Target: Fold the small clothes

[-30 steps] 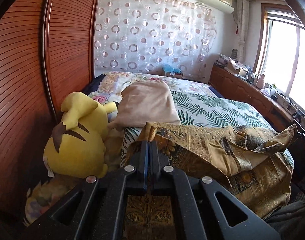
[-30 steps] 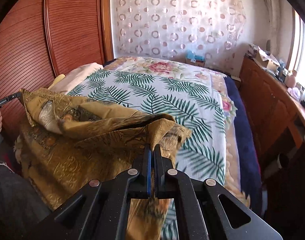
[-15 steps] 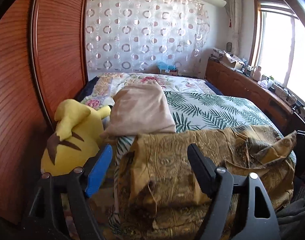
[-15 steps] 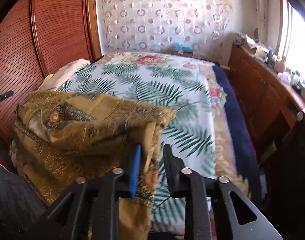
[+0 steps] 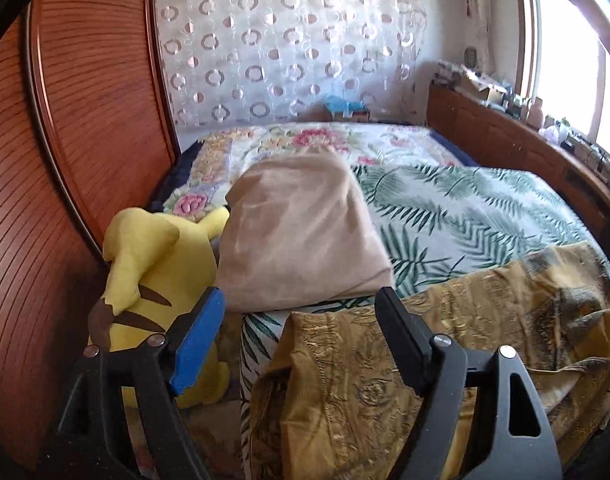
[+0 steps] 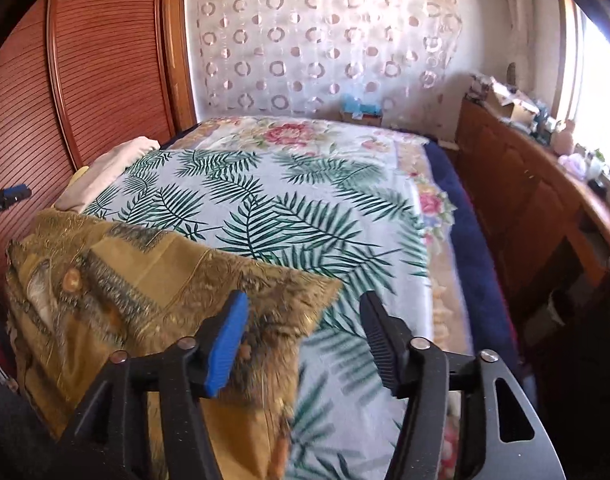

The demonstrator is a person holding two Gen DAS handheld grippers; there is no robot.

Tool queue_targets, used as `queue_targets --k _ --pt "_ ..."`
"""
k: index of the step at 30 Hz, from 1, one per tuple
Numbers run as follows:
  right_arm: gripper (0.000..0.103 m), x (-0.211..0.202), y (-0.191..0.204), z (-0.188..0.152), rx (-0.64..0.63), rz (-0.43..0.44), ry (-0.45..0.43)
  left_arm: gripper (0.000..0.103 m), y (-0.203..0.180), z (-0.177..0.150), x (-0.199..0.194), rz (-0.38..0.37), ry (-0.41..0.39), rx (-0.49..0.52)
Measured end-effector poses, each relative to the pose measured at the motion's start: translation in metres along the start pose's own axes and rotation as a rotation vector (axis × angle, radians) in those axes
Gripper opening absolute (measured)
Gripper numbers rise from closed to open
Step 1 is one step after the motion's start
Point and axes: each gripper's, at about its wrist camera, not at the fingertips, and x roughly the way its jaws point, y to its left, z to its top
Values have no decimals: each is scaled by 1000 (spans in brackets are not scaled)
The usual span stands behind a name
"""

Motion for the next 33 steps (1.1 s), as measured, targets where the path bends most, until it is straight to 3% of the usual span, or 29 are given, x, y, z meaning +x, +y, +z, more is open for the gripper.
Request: queue_targets --k 7,15,18,20,24,26,28,33 --pt "63 53 -10 4 23 4 97 78 5 -16 33 -11 133 -6" --pt "64 76 -18 9 27 7 141 78 4 -26 49 8 186 13" --pt "64 78 -15 8 20 9 136 68 1 -26 54 -6 198 26" --pt "64 83 -9 7 7 15 137 52 -2 -27 53 -42 200 29" --pt "51 86 -1 4 -25 44 130 30 -13 -27 49 -75 197 85" --pt "37 85 0 2 -34 57 125 16 -16 -28 47 -86 192 95" --pt "15 83 2 1 -44 76 119 11 -19 -28 42 -88 173 108" --pt "7 68 8 1 -77 62 64 9 -22 -19 2 -116 57 60"
